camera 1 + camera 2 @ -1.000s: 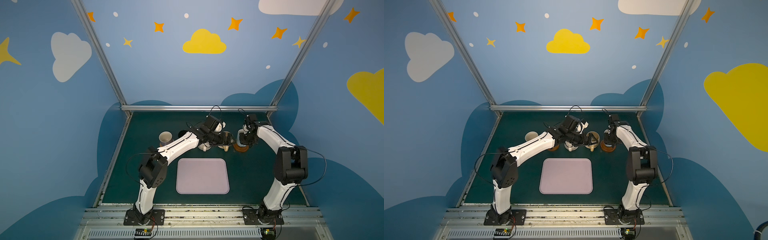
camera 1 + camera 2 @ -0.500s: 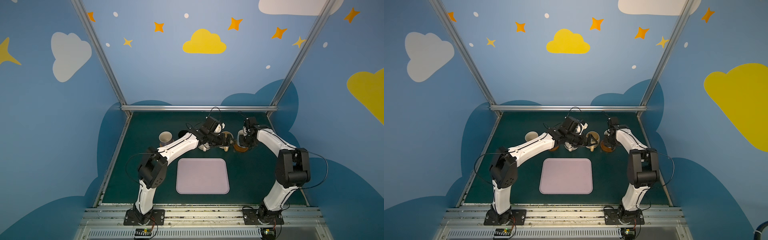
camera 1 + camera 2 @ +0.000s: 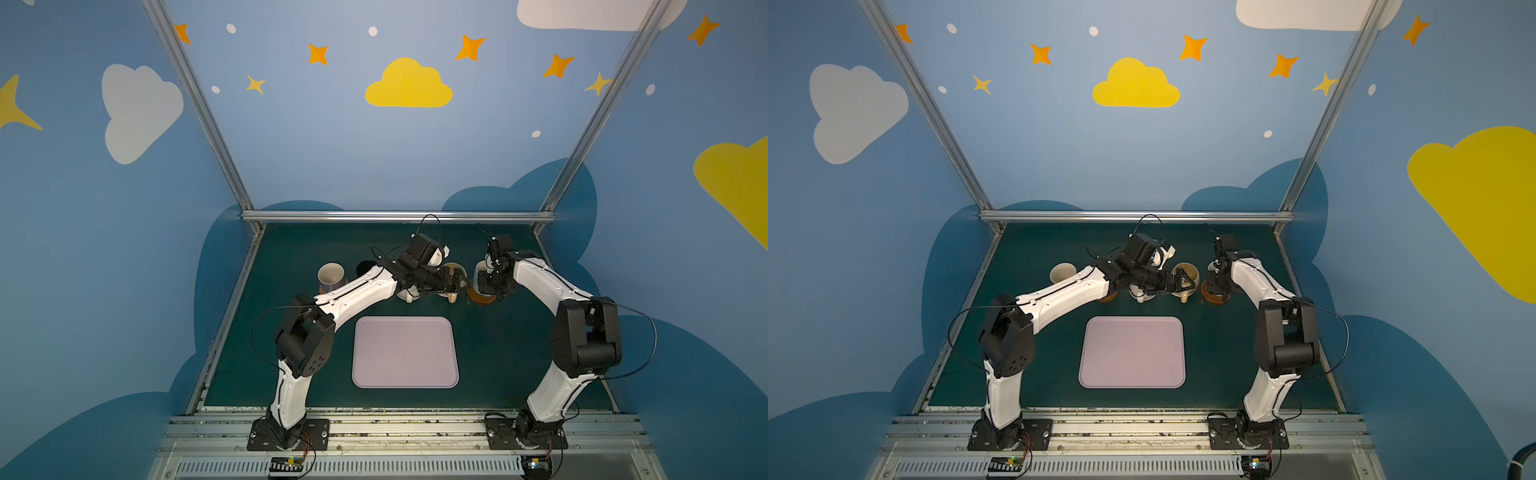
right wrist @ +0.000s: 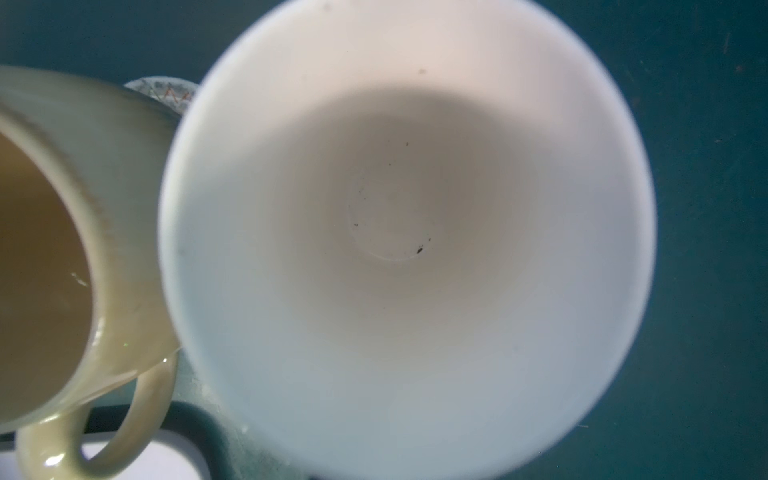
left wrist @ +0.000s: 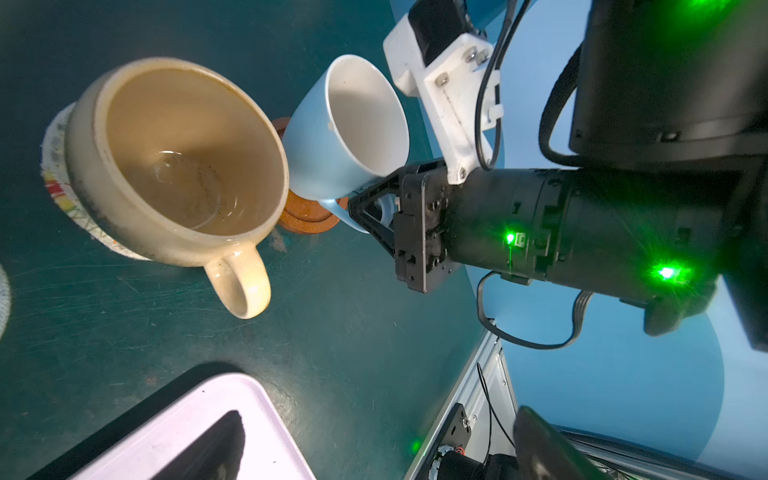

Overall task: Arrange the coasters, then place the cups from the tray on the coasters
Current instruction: 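Lower the pale blue mug onto the terracotta coaster with the right gripper, then open the right gripper and raise it off the pale blue mug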

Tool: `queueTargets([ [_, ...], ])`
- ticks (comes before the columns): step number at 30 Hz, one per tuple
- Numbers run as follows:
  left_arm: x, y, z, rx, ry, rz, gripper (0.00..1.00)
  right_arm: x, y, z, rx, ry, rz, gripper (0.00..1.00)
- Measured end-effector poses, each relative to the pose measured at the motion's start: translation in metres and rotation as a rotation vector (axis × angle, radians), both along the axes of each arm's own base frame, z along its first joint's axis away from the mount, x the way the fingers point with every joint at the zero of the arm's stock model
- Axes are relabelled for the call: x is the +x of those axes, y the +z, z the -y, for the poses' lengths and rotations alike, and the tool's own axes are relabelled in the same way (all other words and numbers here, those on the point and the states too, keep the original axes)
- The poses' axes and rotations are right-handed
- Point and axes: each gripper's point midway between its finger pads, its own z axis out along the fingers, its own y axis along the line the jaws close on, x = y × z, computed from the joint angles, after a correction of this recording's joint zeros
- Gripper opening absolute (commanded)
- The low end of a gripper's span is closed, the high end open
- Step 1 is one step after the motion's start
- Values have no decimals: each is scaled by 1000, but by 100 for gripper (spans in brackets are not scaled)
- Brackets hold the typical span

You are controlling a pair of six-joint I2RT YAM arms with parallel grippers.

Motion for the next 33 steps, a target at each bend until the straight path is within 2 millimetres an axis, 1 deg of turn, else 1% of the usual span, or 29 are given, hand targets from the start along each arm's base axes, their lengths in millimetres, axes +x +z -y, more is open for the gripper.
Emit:
queueTargets([
  [2, 0, -1, 0, 1, 2, -3, 100, -5, -5, 0, 4, -1, -21, 31],
  [4, 0, -2, -1, 1, 3, -4, 100, -11, -9, 0, 5, -1, -43, 33],
  [6, 0, -2, -1, 0, 2, -5, 100, -14, -10, 0, 8, -1, -53, 36],
  [8, 0, 0, -1, -2, 3, -2, 100, -14, -11, 0, 11, -2, -54, 41],
  [12, -1, 6, -2, -8, 4, 11, 100, -15, -10, -1, 20, -18, -52, 58],
  [13, -1, 8, -3, -8, 7, 19, 100, -17, -9, 0, 24, -22, -45, 66],
  [14, -2, 9, -5, -6, 10, 26, 100, -19, -7, 2, 27, -30, -39, 67],
  [16, -5, 13, -14, -2, 20, 57, 100, -27, 2, 3, 37, -45, -17, 70],
  [17, -6, 15, -18, 0, 26, 71, 100, -30, 9, 4, 42, -50, 0, 75],
  [18, -8, 19, -23, 3, 31, 94, 100, -32, 18, 4, 50, -56, 28, 88],
  [21, -11, 37, -39, 11, 48, 193, 100, -36, 53, 4, 90, -71, 144, 89],
  [24, -11, 55, -61, 36, 74, 335, 100, -39, 84, 1, 137, -74, 263, 88],
  [26, -10, 62, -82, 77, 115, 446, 100, -41, 100, 1, 159, -71, 345, 89],
  [27, -11, 62, -96, 110, 140, 503, 100, -43, 105, 3, 165, -76, 389, 88],
  [29, -12, 56, -124, 174, 176, 589, 100, -49, 110, 8, 166, -97, 468, 88],
  [30, -12, 49, -141, 218, 199, 622, 100, -54, 112, 12, 164, -112, 507, 89],
  [33, -6, 23, -198, 348, 297, 665, 100, -67, 113, 21, 153, -123, 616, 90],
])
